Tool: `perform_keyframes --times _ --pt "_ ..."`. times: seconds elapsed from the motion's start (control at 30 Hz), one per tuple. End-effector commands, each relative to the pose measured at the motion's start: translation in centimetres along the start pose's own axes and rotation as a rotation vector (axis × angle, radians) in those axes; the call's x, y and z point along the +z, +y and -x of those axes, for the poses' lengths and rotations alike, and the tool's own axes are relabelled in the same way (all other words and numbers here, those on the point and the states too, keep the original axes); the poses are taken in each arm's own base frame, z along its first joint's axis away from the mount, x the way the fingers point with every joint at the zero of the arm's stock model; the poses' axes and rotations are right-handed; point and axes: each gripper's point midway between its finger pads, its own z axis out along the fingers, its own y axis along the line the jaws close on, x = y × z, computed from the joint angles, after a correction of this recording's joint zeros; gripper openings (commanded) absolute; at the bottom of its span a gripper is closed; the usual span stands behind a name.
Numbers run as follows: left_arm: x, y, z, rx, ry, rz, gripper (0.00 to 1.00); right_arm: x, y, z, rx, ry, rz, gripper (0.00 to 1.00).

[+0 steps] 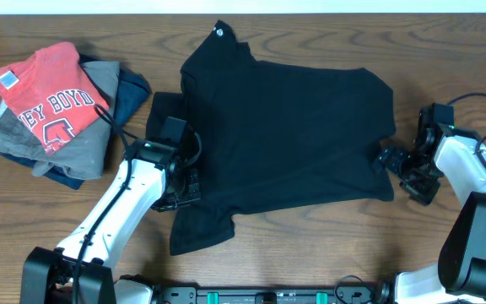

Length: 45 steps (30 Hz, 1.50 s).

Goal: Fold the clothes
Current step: 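Grasp the lower-right hem of the black shirt with the right gripper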

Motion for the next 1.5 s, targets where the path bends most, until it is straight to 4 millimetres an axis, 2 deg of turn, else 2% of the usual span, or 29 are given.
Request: perform_keyframes --times 0.0,0.17,0.3,0.47,0.57,0.63,0.73,0.87,1.0,1.37,1.47 --pt "-0.4 -0.1 0.3 -0.008 -0.013 -0.005 0.06 0.3 -0.2 -1.2 0.021 0.043 0.006 0.98" --pt "-0.4 -0.1 0.3 -0.008 -0.013 -0.006 0.06 2.0 -0.4 -1.9 0.086 0.047 0.022 0.92" --pt "-0.4 -0.1 0.3 -0.008 -0.013 -0.006 0.06 4.1 -0.4 -3.5 0.147 0.069 0.065 0.89" --pt "-0.4 -0.1 0.3 -0.008 -0.013 -0.005 0.06 5.7 0.0 -4.2 0.197 0.067 0.119 0.75" --pt "-0.4 -0.1 0.3 -0.008 -0.013 -0.005 0.06 5.9 -0.1 -4.3 0.199 0.067 0.120 0.66" --pt "-0.4 -0.1 0.3 -0.008 -0.012 -0.005 0.06 5.9 -0.2 -4.5 0.200 0.074 0.114 0.63" --pt "-0.4 -0.1 0.3 -0.008 -0.012 -0.005 0.06 5.9 -0.5 -5.2 0.204 0.104 0.105 0.64" --pt "-0.4 -0.1 0.3 -0.008 -0.012 -0.005 0.06 5.7 -0.6 -6.7 0.198 0.163 0.098 0.72" --pt "-0.4 -0.1 0.3 -0.008 -0.012 -0.005 0.06 5.7 -0.5 -7.3 0.181 0.181 0.084 0.73" --pt "-0.4 -0.1 0.3 -0.008 -0.012 -0.005 0.06 5.9 0.1 -8.1 0.144 0.171 0.048 0.73" --pt "-0.4 -0.1 0.3 -0.008 -0.012 -0.005 0.06 6.0 -0.3 -7.6 0.163 0.129 0.005 0.73"
